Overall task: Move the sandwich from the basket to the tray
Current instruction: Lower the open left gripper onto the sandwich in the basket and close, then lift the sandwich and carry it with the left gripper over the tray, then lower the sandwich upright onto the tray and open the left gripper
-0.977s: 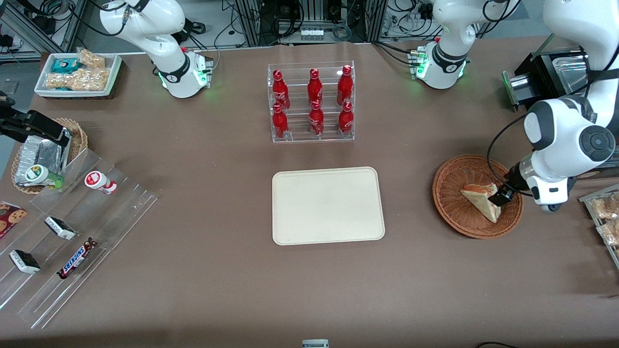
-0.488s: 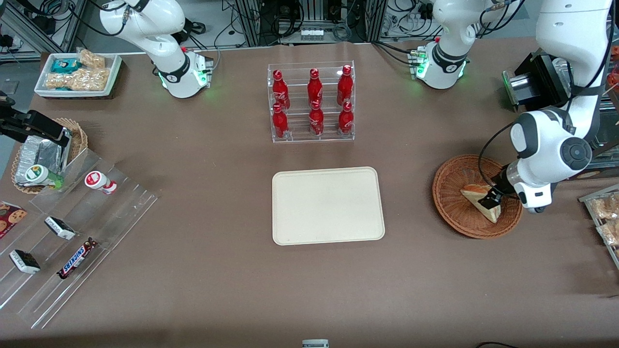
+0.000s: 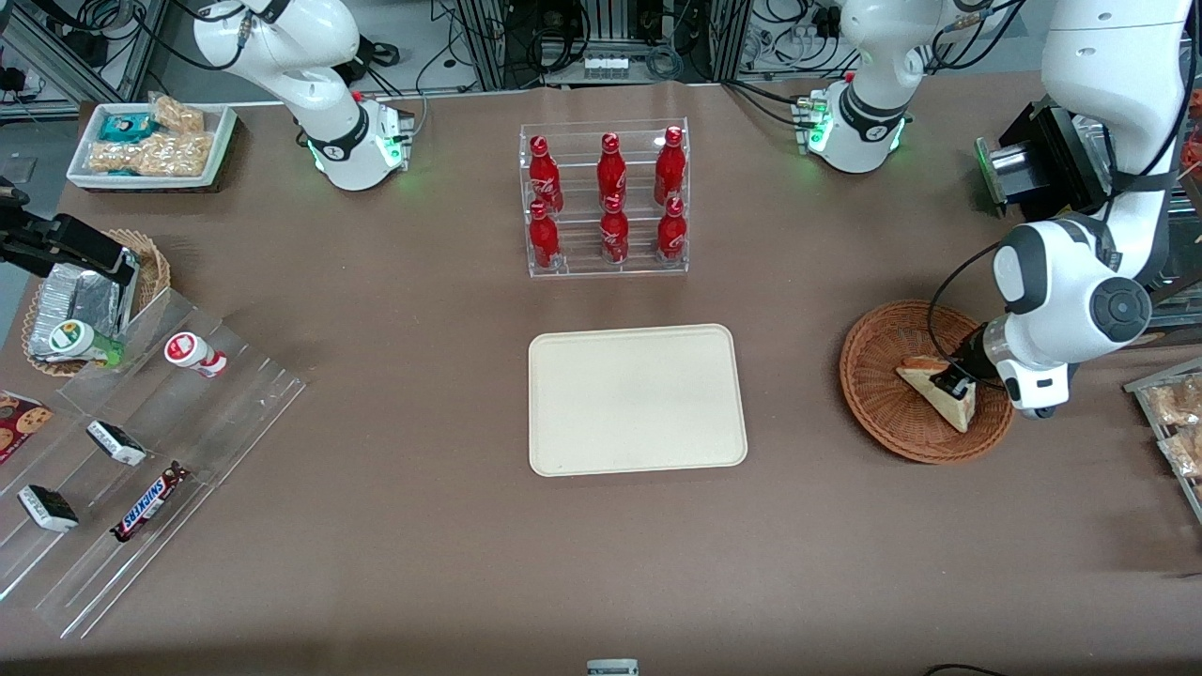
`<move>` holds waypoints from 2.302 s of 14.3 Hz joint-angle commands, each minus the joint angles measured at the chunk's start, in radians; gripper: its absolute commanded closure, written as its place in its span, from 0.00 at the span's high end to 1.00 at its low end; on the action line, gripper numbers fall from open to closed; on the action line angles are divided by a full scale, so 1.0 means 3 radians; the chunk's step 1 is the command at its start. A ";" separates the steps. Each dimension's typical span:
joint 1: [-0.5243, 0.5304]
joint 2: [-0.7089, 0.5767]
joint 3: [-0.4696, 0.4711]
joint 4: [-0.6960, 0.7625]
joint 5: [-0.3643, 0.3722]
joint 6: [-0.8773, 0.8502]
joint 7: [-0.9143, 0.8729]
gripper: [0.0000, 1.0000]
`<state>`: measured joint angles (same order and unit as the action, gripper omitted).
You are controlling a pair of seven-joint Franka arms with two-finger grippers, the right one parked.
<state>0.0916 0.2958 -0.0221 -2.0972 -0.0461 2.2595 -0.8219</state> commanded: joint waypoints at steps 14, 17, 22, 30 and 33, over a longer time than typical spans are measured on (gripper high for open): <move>-0.1900 0.0905 0.0002 0.1569 -0.0025 -0.0373 0.0122 0.08; -0.2222 0.1074 0.0002 0.1683 -0.0046 -0.0160 0.0101 0.08; -0.2432 0.1228 0.0002 0.1678 -0.0025 0.0292 -0.0052 0.08; -0.2550 0.1300 -0.0003 0.1688 -0.0041 0.0302 -0.0215 0.12; -0.2550 0.1320 -0.0003 0.1754 -0.0051 0.0302 -0.0379 0.61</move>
<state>-0.6540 0.6726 -0.0395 -1.6140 -0.0464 2.3460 -0.8932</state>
